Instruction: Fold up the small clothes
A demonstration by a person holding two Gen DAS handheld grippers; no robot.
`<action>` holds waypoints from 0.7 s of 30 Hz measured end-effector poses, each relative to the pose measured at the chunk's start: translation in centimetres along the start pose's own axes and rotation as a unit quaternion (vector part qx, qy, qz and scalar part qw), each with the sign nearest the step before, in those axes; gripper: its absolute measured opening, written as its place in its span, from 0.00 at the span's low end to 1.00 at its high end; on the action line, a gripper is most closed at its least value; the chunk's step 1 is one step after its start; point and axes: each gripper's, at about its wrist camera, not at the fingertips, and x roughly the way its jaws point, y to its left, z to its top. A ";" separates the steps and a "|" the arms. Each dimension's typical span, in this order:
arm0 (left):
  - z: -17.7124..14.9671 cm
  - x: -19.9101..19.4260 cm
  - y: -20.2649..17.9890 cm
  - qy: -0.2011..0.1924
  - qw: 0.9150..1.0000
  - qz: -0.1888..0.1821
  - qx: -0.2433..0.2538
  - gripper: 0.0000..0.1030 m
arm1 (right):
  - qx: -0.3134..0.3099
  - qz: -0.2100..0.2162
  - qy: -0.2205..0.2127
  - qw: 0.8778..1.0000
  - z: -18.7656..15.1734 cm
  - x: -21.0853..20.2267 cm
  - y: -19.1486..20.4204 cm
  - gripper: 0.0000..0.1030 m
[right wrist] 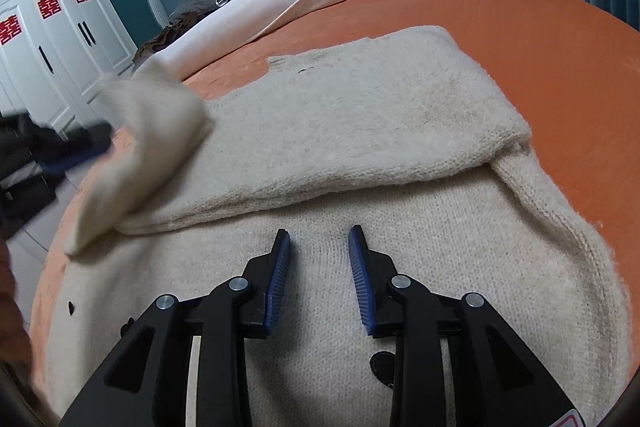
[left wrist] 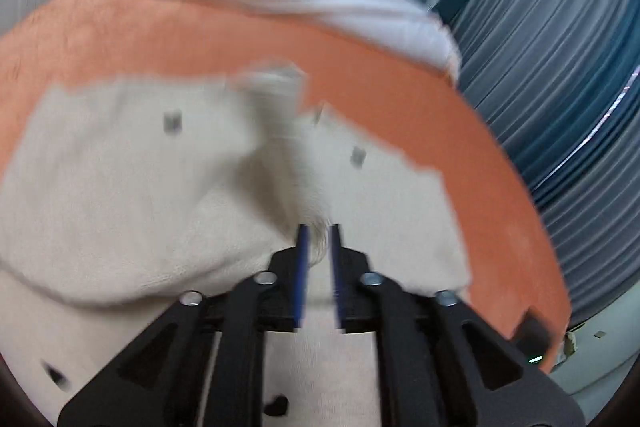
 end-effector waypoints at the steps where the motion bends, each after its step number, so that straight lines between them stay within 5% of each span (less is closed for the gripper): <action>1: -1.5 0.7 0.3 0.005 1.000 0.011 -0.019 0.37 | 0.002 0.006 0.000 1.000 0.0 0.0 -0.1 0.30; 6: -4.2 -2.9 6.1 -0.032 0.990 0.018 -0.138 0.66 | 0.006 0.034 0.007 0.999 0.6 -0.2 -0.1 0.42; 11: -2.1 -6.6 15.5 -0.062 0.967 0.063 -0.240 0.69 | 0.045 0.068 0.005 0.997 3.8 -1.3 0.9 0.66; 14: -1.6 -7.4 21.1 -0.067 0.940 0.033 -0.333 0.69 | 0.095 0.102 0.020 0.990 6.7 0.2 1.7 0.73; 17: -1.4 -7.7 22.4 -0.075 0.923 0.017 -0.377 0.61 | 0.124 0.092 0.049 0.987 8.9 3.3 2.6 0.72; 18: -1.0 -7.8 22.2 -0.082 0.922 0.016 -0.377 0.48 | 0.128 0.082 0.068 0.986 9.4 4.7 3.0 0.68; 19: -0.4 -7.9 22.0 -0.087 0.926 0.020 -0.367 0.38 | 0.128 0.080 0.084 0.985 9.8 5.7 3.5 0.37; 20: 0.4 -8.2 21.6 -0.092 0.931 0.020 -0.353 0.18 | 0.122 0.082 0.106 0.983 10.5 6.5 4.2 0.10; 21: 0.8 -8.7 21.1 -0.102 0.933 0.019 -0.344 0.07 | 0.120 0.090 0.098 0.984 11.6 5.9 5.0 0.09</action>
